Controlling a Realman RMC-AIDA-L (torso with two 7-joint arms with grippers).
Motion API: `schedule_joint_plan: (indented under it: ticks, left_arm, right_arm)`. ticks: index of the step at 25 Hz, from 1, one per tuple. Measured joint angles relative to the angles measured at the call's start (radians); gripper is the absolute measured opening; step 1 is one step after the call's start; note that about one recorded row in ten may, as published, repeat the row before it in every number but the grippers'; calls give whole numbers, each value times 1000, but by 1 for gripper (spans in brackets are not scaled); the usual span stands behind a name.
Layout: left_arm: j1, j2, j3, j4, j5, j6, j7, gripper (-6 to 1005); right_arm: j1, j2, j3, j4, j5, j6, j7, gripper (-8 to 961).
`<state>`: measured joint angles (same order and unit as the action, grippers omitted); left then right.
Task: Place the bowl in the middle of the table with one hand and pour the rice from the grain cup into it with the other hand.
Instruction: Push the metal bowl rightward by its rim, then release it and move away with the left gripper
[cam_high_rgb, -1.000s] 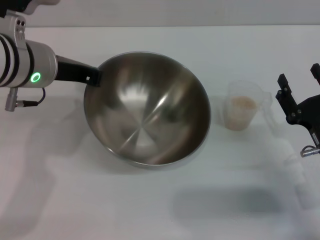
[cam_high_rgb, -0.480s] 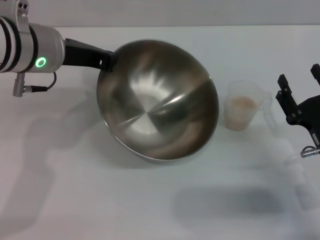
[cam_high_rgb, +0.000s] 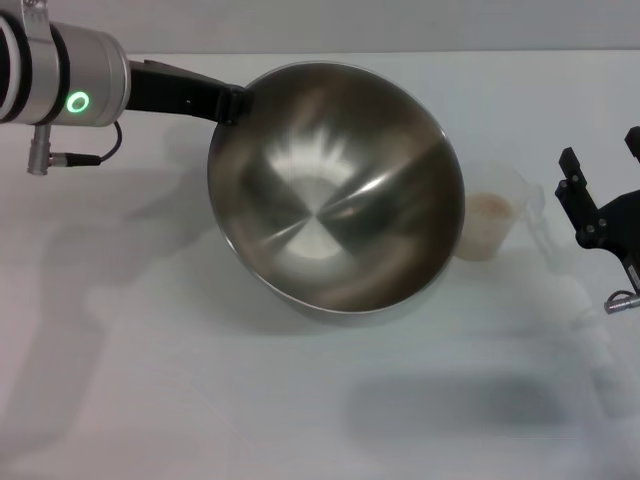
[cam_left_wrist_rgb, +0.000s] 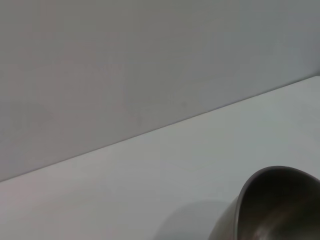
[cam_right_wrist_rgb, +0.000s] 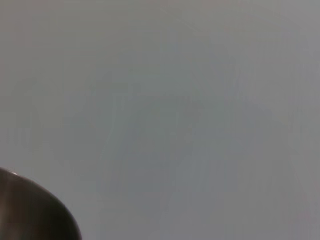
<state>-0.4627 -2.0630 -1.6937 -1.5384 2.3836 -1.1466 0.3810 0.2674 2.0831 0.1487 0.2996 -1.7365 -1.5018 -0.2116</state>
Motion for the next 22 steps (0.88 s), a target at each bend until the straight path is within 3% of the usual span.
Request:
schedule_joint_plan:
  ticks: [10,22]
  left_arm:
    - [-40,-2,-3,86,6,45,29,64]
    - [-43,-1,-3,180,10,132,64,81]
  right_arm:
    - [3,0,3,-2,0,0,0,671]
    - [4,0,5,-2,1,-1,0,672]
